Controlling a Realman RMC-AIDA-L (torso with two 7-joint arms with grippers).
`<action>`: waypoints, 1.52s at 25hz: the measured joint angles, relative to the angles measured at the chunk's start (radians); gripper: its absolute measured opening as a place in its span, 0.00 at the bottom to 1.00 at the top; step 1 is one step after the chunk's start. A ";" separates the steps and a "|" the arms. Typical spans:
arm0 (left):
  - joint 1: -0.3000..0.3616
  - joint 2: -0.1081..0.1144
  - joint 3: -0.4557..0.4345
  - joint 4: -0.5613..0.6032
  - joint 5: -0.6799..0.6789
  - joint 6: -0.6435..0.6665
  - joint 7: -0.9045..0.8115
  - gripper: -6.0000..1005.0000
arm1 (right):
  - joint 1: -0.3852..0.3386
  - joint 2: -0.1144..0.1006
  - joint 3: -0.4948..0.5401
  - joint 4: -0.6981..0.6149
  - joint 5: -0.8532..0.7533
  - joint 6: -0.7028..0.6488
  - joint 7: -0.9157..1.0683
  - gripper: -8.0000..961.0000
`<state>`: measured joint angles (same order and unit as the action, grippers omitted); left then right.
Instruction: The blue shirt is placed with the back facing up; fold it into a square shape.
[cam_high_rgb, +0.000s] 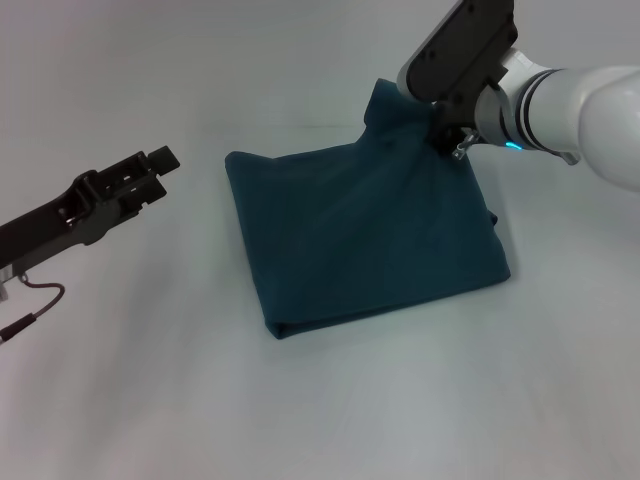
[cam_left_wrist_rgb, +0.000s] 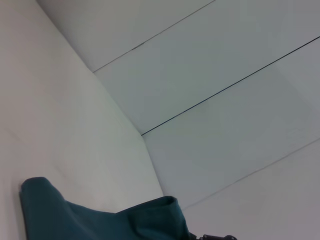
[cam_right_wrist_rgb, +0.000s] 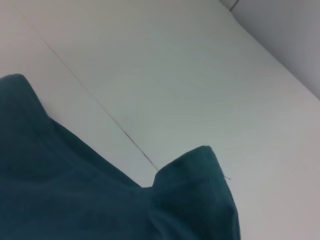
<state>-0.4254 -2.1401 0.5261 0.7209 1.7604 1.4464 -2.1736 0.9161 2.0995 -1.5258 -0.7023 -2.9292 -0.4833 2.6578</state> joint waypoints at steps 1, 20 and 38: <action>0.000 0.000 0.000 0.000 -0.002 0.000 0.000 0.65 | 0.000 0.000 0.001 0.004 0.000 0.003 0.001 0.03; -0.004 -0.004 0.000 0.000 -0.012 -0.002 0.002 0.64 | 0.012 -0.001 -0.005 0.079 -0.002 0.068 -0.006 0.04; -0.004 0.003 0.007 0.001 -0.011 0.004 -0.001 0.63 | 0.006 -0.051 0.393 0.028 0.145 -0.158 -0.080 0.43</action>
<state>-0.4293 -2.1368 0.5327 0.7215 1.7498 1.4500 -2.1749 0.9216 2.0485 -1.1328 -0.6742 -2.7844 -0.6411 2.5775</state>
